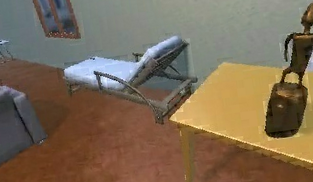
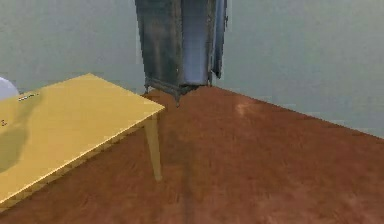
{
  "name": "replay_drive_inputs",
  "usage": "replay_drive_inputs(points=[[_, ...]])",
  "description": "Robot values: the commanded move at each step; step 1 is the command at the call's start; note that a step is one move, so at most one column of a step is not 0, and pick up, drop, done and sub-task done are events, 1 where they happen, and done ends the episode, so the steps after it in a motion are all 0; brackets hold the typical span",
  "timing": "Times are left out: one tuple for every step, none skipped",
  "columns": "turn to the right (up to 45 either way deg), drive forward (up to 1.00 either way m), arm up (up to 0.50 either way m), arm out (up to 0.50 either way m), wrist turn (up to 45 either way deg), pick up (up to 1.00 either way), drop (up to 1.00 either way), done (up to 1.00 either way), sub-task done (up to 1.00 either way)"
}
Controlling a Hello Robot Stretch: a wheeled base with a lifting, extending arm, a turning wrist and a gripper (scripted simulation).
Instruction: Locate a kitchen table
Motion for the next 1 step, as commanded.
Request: replay_drive_inputs(points=[[0.0,0.15,0.00,0.00,0.0,0.00,0.00,0.00,0.00]])
